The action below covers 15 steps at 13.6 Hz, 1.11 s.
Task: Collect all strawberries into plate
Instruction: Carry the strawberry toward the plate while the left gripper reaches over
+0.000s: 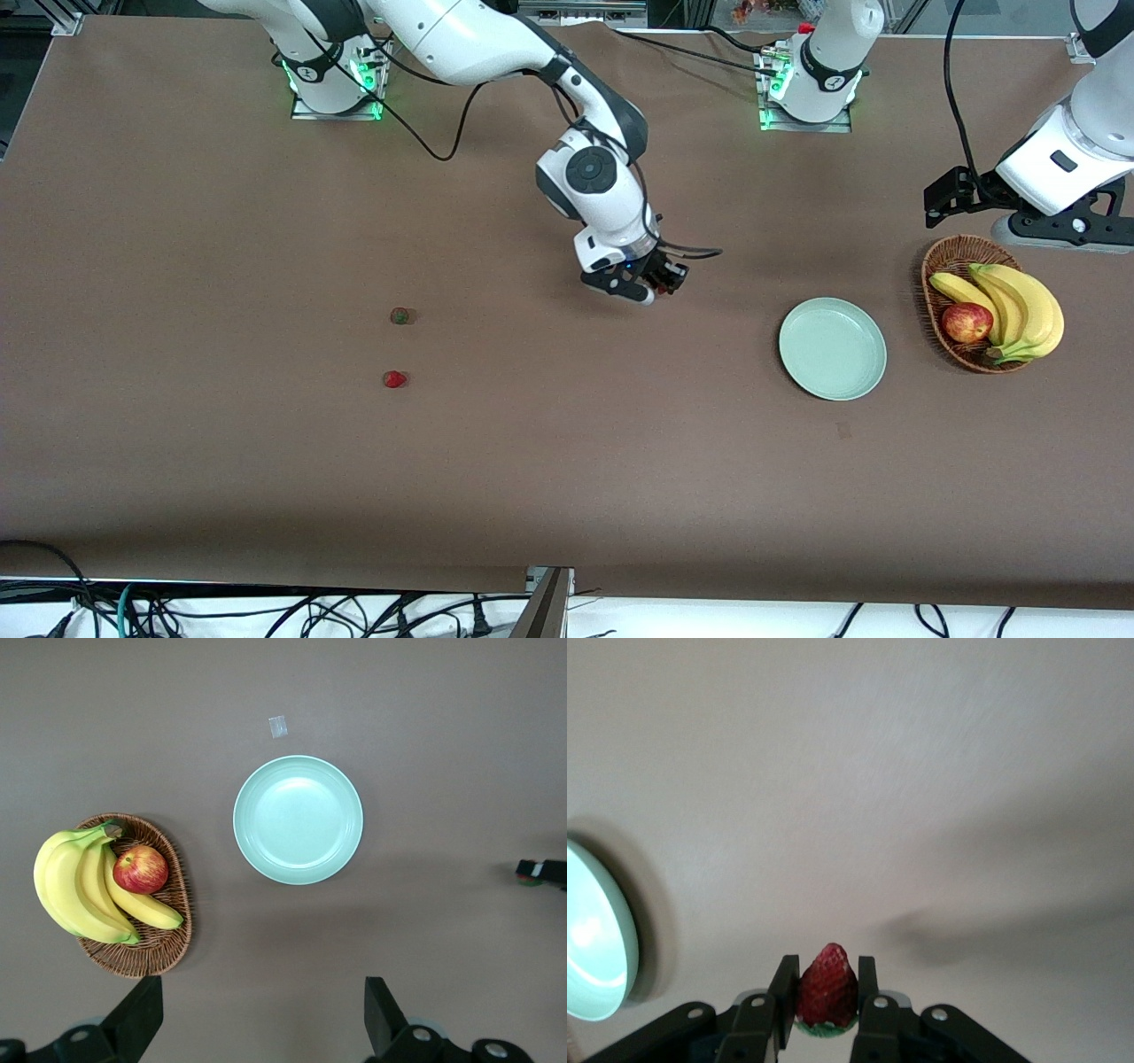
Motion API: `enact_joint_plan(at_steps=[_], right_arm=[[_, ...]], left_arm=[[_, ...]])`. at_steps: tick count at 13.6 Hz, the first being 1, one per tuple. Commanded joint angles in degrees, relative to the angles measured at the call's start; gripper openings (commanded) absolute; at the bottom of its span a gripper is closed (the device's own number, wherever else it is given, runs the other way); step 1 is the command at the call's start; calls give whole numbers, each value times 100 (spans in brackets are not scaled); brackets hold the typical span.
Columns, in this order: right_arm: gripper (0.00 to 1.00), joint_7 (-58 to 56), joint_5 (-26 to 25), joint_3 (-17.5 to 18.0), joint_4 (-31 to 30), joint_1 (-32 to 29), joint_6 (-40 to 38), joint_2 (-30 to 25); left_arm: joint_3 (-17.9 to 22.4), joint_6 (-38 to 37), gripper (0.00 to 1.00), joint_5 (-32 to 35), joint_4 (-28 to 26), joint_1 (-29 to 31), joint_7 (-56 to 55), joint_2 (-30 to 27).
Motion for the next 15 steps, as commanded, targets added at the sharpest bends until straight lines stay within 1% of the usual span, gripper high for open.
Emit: enact_joint_plan(at_steps=[1,3,4,5,6,7,8,10,12,15], right_arm=[[25,200,-213,-145,264,122,63,246],[26,165,-599,-154,238,113,54,317],[29,121,-818,-154,229,78,28,308],[37,112,-977,-154,194,61,2,299],[59,103,-1083,-171,176,43,-68,291],[86,94,-1145,-249,176,43,-199,273],[99,86,-1163,-311,176,52,-375,238],[100,68,-1163,-425,211,52,-884,107],[100,-72,-1155,-531,211,-1,-1533,-226],[100,-1115,-988,-479,211,-649,-2536,-789]], left_arm=[[38,-112,100,-107,376,-128,-61,251],[-6,-261,100,-107,736,-128,-53,498],[-15,-296,100,-107,816,-128,-44,577],[-15,-349,100,-116,843,-128,-35,578],[-24,-349,100,-133,878,-137,-18,586],[-41,-341,100,-151,887,-137,0,586],[-42,-349,100,-151,887,-172,9,586],[-33,-349,100,-169,879,-172,26,586],[-33,-349,100,-169,879,-172,35,586],[-33,-349,100,-177,852,-163,35,586]])
